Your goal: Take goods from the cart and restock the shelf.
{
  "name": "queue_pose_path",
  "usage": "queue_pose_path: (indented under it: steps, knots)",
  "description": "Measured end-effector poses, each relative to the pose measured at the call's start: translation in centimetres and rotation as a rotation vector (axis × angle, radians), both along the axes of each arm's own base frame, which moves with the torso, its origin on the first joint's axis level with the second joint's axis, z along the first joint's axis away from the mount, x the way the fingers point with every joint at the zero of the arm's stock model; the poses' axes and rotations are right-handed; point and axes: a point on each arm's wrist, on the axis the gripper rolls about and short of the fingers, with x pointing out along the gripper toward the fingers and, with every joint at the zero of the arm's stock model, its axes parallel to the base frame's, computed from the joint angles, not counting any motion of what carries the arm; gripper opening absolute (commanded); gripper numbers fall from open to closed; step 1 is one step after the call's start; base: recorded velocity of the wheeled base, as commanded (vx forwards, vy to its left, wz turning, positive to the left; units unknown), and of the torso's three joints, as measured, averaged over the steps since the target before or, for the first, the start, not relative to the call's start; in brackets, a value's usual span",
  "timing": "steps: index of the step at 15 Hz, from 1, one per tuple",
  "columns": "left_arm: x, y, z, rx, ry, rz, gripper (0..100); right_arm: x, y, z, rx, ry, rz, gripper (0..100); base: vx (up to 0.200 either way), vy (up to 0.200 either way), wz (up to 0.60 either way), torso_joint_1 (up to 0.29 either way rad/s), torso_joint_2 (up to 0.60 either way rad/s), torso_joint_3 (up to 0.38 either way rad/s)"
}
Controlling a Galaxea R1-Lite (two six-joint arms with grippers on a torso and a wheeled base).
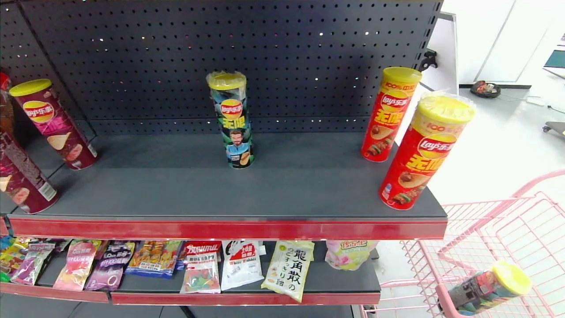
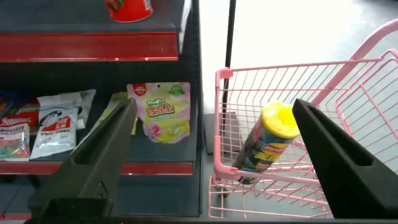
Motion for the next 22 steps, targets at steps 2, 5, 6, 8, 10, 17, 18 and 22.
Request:
queue_pose_path:
  steps: [2,5,6,8,10,17,18,22]
  knots:
    - [0.0,0.0,0.0,0.0,0.0,0.001,100,0.0,0.0,0.0,0.0,0.0,0.0,100,0.0,0.0,-0.6,-0.002,0.0,0.002]
    - [0.0,0.0,0.01,0.0,-0.001,0.002,100,0.0,0.0,-0.02,0.0,0.002,0.001,100,0.0,0.0,-0.6,0.002,0.0,0.001]
    - [0.0,0.0,0.02,0.0,-0.002,0.001,100,0.0,0.0,-0.01,0.0,0.001,0.0,100,0.0,0.0,-0.6,0.007,0.02,0.012]
    - [0.0,0.0,0.0,0.0,0.0,0.001,100,0.0,0.0,0.02,0.0,-0.001,-0.001,100,0.0,0.0,-0.6,0.002,0.0,0.007]
    - [0.0,0.0,0.0,0.0,0.0,0.0,100,0.0,0.0,0.0,0.0,0.0,0.0,100,0.0,0.0,-0.6,0.002,0.0,0.0]
    - [-0.01,0.0,0.02,0.0,-0.001,0.0,100,0.0,0.0,0.0,0.001,0.0,0.0,100,0.0,0.0,0.0,-0.014,0.03,0.02]
    - [0.0,0.0,0.02,0.0,-0.001,0.0,100,0.0,0.0,0.0,0.001,0.0,0.0,100,0.0,0.0,0.0,-0.119,0.32,0.193]
    - [0.0,0.0,0.0,0.0,0.0,0.0,100,0.0,0.0,0.0,0.001,0.0,0.0,100,0.0,0.0,0.0,-0.141,0.37,0.22]
